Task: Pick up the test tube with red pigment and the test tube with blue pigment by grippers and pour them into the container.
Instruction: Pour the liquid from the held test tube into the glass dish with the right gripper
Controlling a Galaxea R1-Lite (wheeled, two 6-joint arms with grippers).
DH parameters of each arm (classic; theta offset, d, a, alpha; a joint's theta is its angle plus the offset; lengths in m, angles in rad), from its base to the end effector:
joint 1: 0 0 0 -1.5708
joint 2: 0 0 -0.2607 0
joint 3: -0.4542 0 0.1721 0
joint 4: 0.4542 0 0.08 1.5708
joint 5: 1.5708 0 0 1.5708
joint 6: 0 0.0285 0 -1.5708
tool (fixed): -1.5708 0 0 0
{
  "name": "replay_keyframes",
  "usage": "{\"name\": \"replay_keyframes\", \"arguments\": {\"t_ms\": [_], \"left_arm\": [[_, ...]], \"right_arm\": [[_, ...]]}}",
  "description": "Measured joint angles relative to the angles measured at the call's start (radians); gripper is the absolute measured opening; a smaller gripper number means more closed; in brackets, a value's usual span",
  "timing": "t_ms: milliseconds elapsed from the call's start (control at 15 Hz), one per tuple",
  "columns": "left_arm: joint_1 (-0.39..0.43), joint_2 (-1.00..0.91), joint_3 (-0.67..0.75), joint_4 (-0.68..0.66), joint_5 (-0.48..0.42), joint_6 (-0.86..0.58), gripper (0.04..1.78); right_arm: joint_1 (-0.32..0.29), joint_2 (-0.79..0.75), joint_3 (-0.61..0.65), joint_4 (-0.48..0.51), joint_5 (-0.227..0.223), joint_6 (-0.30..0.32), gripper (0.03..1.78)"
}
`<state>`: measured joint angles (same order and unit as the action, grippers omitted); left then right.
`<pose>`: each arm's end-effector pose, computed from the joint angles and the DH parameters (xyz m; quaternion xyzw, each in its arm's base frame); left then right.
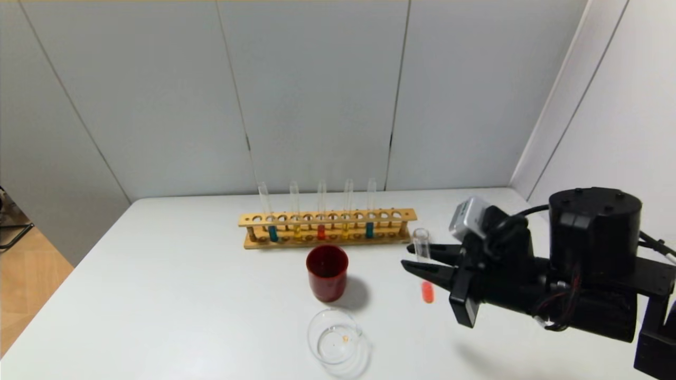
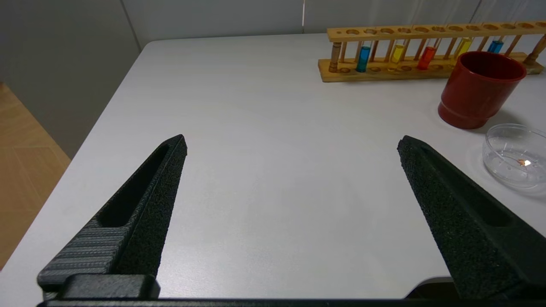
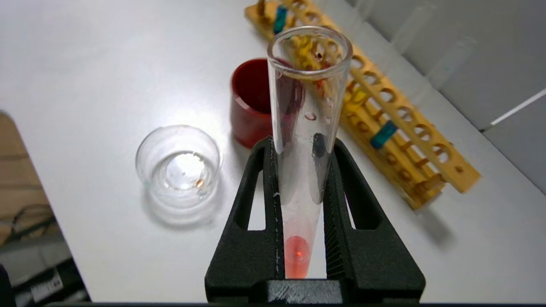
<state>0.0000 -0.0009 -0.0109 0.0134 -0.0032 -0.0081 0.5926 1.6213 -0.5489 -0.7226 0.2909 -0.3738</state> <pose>0.0015 -0.0001 0.0769 -0.0041 0.0008 -0.0016 1.0000 0.2063 0.1488 0.1238 -0.1911 0.0908 0.4456 0.8699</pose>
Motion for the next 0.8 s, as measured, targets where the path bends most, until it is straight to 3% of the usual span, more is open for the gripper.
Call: {"name": "replay_keyframes", "arguments": {"t_ms": [267, 400, 667, 800], "left_arm": [[0.000, 0.000, 0.000, 0.000, 0.000, 0.000, 1.75], [0.000, 0.000, 0.000, 0.000, 0.000, 0.000, 1.75], [0.000, 0.000, 0.000, 0.000, 0.000, 0.000, 1.75], [0.000, 0.000, 0.000, 0.000, 0.000, 0.000, 1.75]], "right_arm": [[0.077, 0.060, 0.014, 0.009, -0.057, -0.170, 0.35], [0.112, 0.101, 0.014, 0.008, -0.130, -0.241, 0.35], [0.176, 0.190, -0.010, 0.013, -0.353, -0.426, 0.35], [0.201, 0.223, -0.044, 0.023, -0.388, -0.495, 0.35]]}}
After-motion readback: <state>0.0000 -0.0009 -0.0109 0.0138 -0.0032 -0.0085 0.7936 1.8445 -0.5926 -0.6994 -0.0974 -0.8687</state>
